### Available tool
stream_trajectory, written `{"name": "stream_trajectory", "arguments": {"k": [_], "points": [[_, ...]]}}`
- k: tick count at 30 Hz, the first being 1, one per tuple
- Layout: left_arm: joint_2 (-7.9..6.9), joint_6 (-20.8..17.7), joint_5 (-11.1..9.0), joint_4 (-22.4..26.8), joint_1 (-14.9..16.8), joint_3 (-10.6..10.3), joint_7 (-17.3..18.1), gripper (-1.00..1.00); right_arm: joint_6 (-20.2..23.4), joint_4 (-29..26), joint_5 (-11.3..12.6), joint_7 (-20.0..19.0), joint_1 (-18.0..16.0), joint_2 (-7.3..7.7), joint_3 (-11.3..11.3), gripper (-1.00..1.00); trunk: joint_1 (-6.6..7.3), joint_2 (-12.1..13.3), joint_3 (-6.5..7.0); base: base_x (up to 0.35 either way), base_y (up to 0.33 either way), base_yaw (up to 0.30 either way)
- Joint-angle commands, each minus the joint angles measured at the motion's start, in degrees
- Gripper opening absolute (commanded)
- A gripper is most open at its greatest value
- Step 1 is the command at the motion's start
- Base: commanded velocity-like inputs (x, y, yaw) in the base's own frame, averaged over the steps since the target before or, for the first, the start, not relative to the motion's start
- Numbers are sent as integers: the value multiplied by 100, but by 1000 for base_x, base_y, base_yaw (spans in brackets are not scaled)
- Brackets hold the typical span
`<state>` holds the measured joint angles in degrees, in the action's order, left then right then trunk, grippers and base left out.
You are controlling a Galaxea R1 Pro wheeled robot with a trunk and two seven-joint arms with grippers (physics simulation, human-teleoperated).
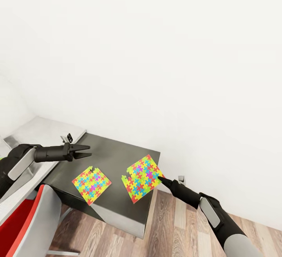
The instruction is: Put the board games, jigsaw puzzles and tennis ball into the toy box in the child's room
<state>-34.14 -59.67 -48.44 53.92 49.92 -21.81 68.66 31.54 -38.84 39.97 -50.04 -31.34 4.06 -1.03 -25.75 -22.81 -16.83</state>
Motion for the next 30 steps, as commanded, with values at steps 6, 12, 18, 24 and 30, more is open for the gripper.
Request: {"name": "stream_trajectory", "arguments": {"k": [6, 12, 18, 24, 30], "points": [[-5, -33, -16, -4, 9, -22, 16, 100, 37, -3, 46, -5, -4, 7, -11, -100, -4, -11, 47, 0, 0, 65], [-6, -33, -8, -4, 9, -24, 16, 100, 37, -1, 46, -4, -4, 7, -11, -100, -4, -11, 104, 0, 0, 69], [-7, -33, -4, -4, 9, -25, 16, 100, 36, -2, 46, -3, -4, 7, -11, -100, -4, -11, 161, 0, 0, 75], [-7, -33, -7, -4, 9, -25, 16, 100, 36, -1, 46, -6, -4, 7, -11, -100, -4, -11, 218, 0, 0, 82], [-14, -33, -6, -4, 9, -18, 16, 100, 36, -1, 46, -6, -4, 7, -11, -100, -4, -11, 275, 0, 0, 86]]}}
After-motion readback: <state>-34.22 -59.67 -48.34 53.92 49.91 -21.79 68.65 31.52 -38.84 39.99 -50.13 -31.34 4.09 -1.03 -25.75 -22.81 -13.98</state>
